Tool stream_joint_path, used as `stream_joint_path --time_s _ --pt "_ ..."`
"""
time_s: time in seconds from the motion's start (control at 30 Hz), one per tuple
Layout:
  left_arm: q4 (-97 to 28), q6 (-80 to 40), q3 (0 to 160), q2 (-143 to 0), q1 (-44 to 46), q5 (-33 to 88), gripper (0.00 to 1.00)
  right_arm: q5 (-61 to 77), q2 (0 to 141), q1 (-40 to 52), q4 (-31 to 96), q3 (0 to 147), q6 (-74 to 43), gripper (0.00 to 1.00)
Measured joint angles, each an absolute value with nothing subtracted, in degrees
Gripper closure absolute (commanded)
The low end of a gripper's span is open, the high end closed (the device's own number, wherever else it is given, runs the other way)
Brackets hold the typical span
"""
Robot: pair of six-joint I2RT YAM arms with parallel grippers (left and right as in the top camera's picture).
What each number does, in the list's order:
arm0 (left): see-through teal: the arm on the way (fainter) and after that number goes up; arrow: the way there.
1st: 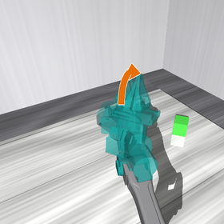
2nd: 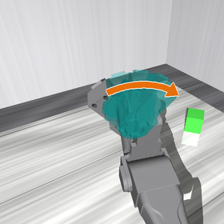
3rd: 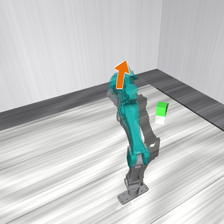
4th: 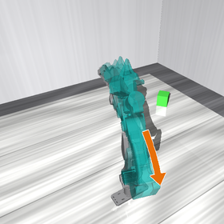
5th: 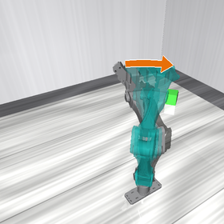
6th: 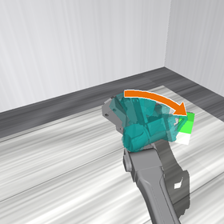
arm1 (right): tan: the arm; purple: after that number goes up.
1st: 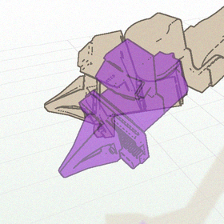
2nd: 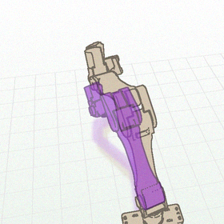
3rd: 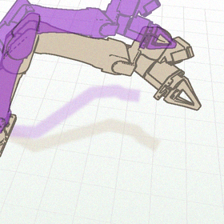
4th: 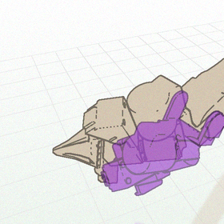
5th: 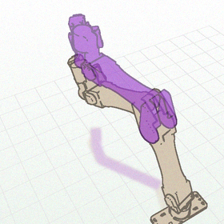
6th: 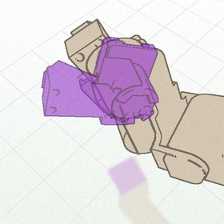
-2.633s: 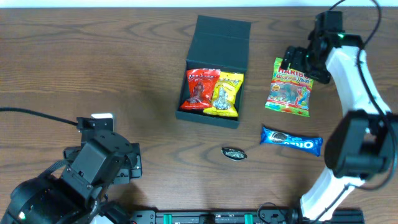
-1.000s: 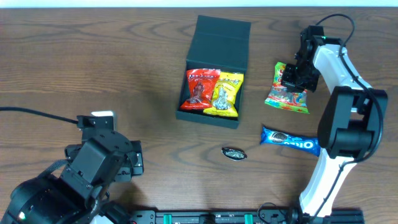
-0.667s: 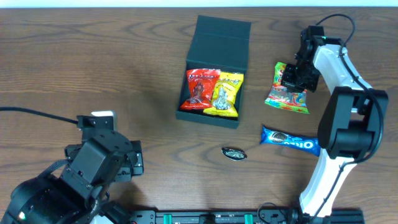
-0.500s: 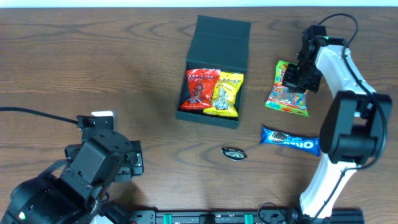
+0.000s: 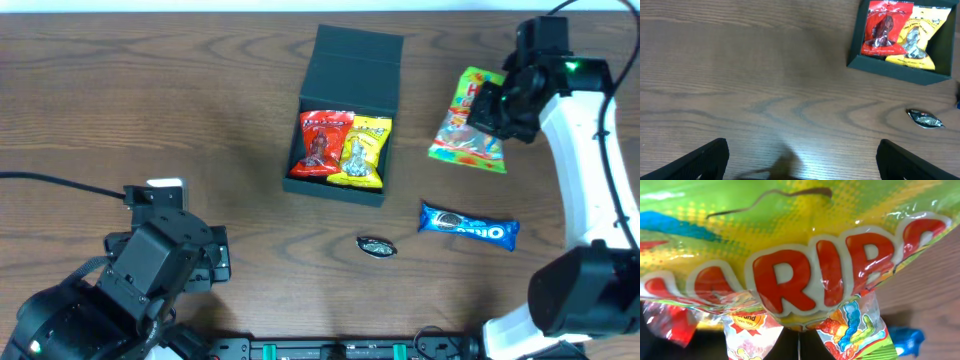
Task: Pack container
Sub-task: 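Carry the HARIBO bag over the box with the right gripper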
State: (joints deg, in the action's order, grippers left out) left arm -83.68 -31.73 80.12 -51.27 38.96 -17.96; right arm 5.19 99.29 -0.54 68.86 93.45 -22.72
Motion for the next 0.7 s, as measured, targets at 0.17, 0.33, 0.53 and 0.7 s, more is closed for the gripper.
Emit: stream_joint_path --time_s 0.17,0.33,0.53,0.7 --pt "-83.7 -31.73 80.12 -51.27 38.96 -17.96 0.05 6.52 99.26 8.51 70.06 93.45 -28.71 0.98" --pt "-83.7 -31.73 80.12 -51.27 38.96 -17.98 0.05 5.93 99.26 20.01 68.4 93.45 -37.3 0.98" --pt "-83.7 -31.75 80.12 -51.27 38.96 -17.96 0.05 5.08 99.55 25.78 65.21 93.45 -46.5 0.98" --pt "-83.72 -31.73 80.12 -51.27 38.96 -17.96 0.05 4.86 102.94 27.03 62.76 93.45 -51.53 0.98"
